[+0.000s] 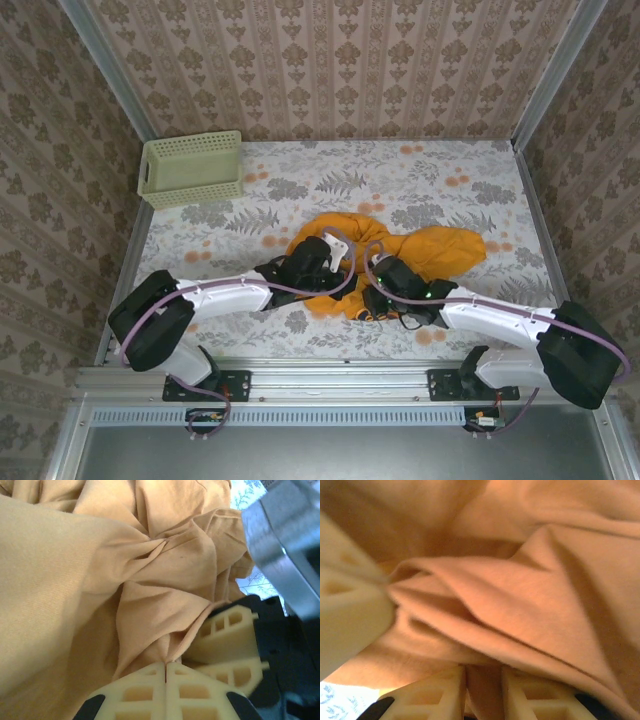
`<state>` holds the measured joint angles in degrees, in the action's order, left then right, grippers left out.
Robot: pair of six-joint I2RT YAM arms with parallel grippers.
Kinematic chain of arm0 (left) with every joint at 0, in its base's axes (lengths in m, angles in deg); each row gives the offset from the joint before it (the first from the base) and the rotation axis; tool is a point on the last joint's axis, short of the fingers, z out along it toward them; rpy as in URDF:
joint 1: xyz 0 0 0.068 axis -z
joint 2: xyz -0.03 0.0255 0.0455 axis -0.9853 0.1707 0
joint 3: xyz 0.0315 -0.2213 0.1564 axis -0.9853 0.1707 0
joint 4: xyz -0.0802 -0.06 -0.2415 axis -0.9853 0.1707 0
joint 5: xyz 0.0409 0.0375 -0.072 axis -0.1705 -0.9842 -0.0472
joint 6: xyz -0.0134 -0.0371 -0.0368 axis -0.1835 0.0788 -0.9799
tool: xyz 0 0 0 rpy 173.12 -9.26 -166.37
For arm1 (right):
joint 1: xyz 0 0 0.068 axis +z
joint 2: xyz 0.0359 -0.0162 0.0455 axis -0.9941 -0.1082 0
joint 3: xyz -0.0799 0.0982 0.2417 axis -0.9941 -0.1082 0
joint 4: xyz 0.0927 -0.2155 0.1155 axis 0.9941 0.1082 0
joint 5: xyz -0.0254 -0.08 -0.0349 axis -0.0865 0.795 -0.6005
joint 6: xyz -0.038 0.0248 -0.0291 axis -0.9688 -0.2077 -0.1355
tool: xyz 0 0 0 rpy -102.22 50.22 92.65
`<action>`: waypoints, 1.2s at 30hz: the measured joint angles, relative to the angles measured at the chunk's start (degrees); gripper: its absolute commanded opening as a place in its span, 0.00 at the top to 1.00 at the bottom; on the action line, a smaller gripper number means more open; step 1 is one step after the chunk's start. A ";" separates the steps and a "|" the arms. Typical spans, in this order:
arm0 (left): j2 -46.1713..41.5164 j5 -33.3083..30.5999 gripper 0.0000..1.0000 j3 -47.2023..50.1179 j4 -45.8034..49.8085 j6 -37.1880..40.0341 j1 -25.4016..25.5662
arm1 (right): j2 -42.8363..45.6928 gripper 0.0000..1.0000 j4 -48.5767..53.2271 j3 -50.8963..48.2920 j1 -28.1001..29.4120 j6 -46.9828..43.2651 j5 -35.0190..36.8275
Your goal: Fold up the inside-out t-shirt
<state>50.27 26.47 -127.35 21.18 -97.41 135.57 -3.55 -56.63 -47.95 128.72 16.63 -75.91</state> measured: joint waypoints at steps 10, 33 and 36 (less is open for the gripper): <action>-0.20 0.20 1.00 0.42 -0.17 0.00 0.00 | -0.07 0.70 -0.48 1.95 -4.42 -0.94 0.35; -2.12 0.17 1.00 2.34 -1.07 0.00 -0.24 | -4.37 0.61 -5.64 2.69 -5.77 -6.08 -6.14; -2.25 0.09 1.00 3.21 -1.57 -0.17 -0.44 | -5.84 0.68 -7.26 2.69 -5.68 -6.69 -7.43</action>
<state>48.02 26.55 -124.14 19.61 -97.58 135.13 -9.38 -63.88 -45.26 123.04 9.95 -83.34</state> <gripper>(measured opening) 0.055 0.363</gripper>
